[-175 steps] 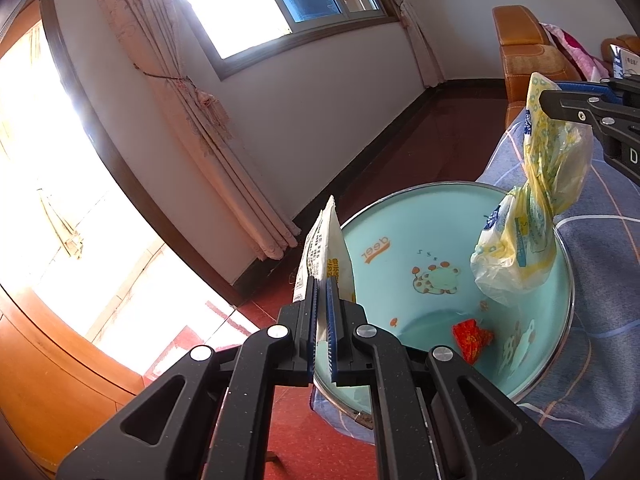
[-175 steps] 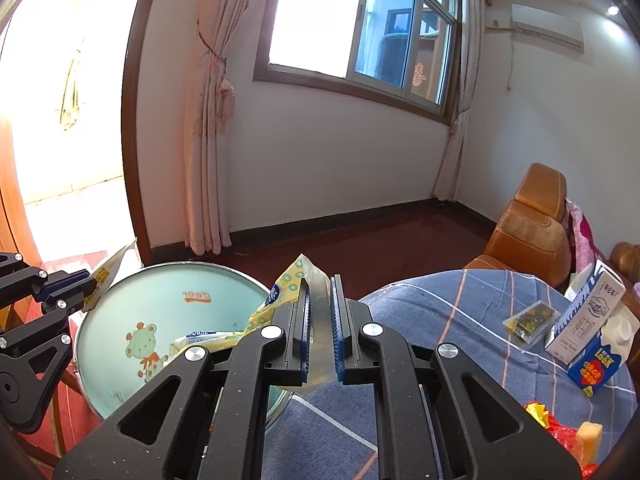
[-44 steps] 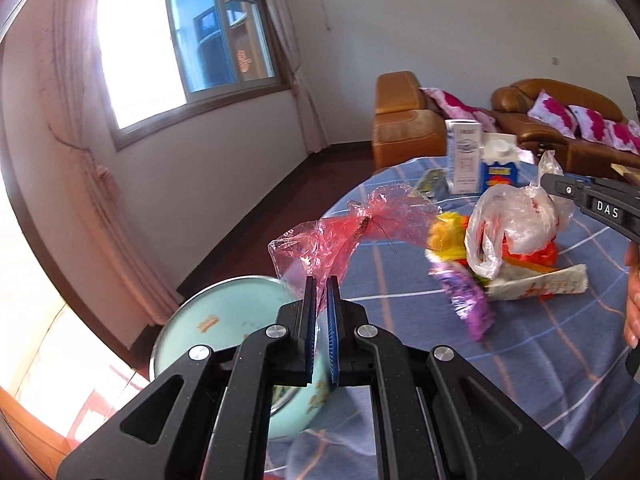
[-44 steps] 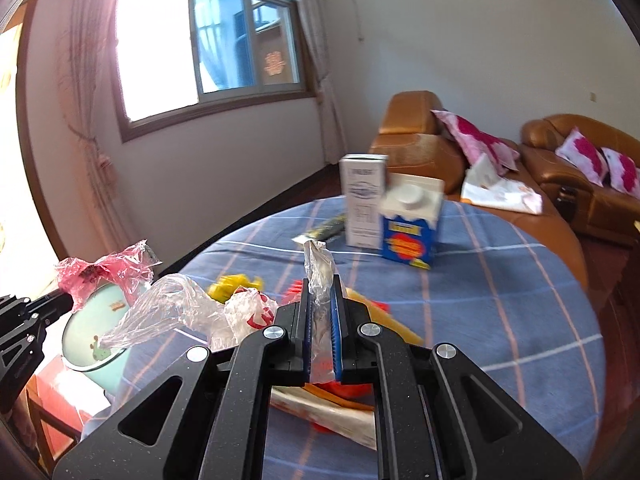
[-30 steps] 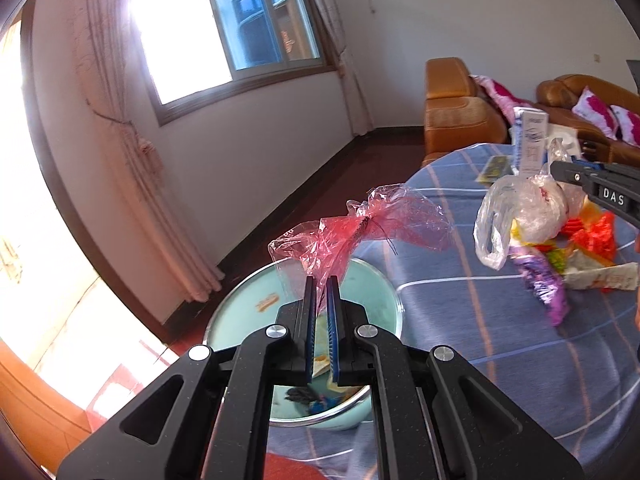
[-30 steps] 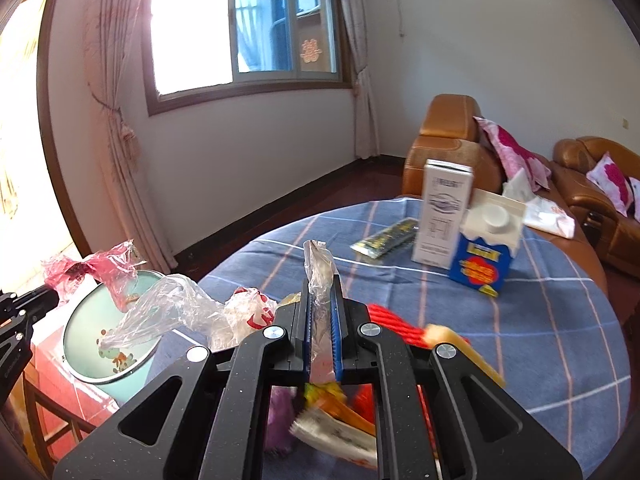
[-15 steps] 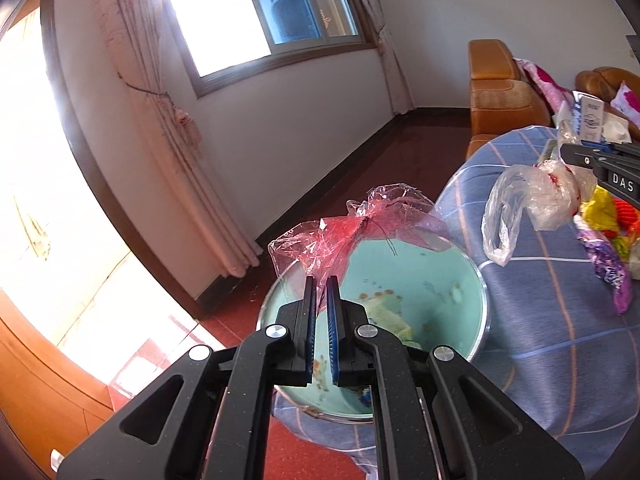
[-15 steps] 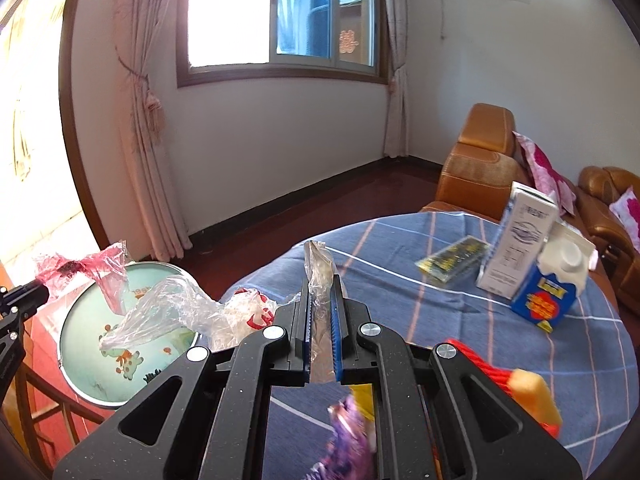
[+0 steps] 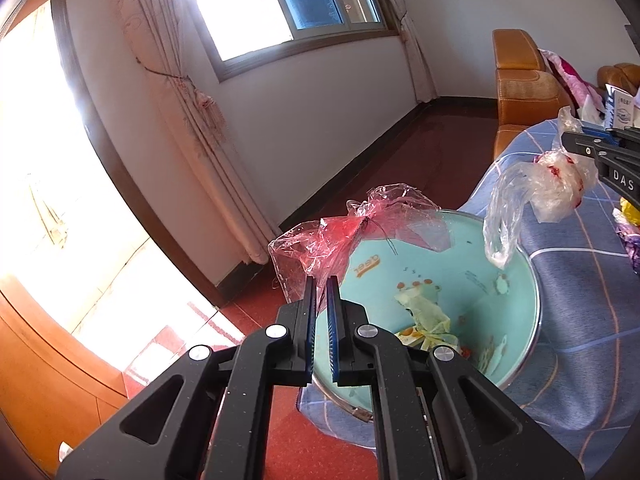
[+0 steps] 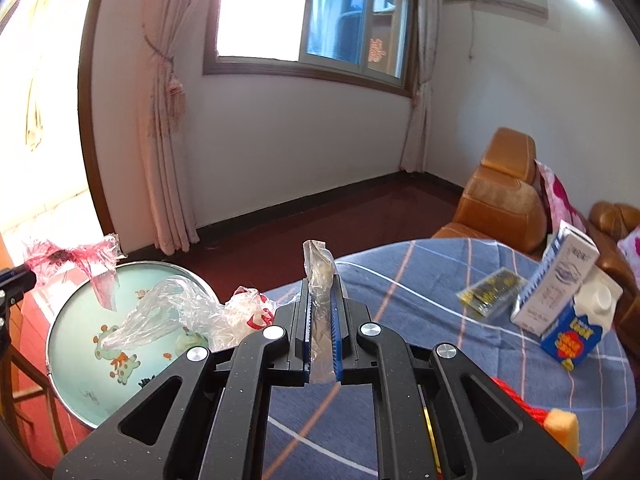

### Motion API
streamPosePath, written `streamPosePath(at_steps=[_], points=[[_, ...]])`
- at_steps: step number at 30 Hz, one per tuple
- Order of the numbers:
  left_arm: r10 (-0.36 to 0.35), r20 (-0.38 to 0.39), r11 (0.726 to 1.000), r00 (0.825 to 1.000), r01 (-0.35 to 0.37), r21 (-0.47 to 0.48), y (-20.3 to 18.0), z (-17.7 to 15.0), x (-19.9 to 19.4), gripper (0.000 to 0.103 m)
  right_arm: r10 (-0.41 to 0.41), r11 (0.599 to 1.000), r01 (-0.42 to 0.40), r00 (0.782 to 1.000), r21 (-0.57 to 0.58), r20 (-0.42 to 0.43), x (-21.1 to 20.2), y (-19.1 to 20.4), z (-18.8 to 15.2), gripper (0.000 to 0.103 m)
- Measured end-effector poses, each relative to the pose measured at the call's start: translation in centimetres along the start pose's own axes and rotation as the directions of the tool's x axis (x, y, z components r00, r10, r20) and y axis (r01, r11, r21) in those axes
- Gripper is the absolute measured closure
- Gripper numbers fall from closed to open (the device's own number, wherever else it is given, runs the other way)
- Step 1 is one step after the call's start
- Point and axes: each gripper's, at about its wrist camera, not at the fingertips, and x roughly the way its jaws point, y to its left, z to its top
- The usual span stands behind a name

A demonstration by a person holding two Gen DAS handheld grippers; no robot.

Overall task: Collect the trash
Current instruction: 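Hold the pink bag and clear bag above the green bucket with both tools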

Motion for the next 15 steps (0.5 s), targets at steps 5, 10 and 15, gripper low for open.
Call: streamPosePath(at_steps=[5,10,15], points=[[0.017,-0.013,1.000,1.000,-0.017,0.002,0.1,0.1,0.4,0.098,0.003,1.000,-0.003,1.000,-0.028,0.007,0.6,1.2,0.2,0.094],[0.025,-0.019,1.000,1.000,-0.025,-0.001,0.3,-0.1,0.6,0.098,0.008,0.998,-0.007,1.000,-0.057,0.018,0.8,1.7,0.2,0.094],[0.025,-0.023,1.000,0.999,-0.025,-0.005,0.2,-0.1,0.7,0.098,0.009,0.997,-0.007,1.000,-0.079,0.025,1.1,2.2,0.2,0.094]])
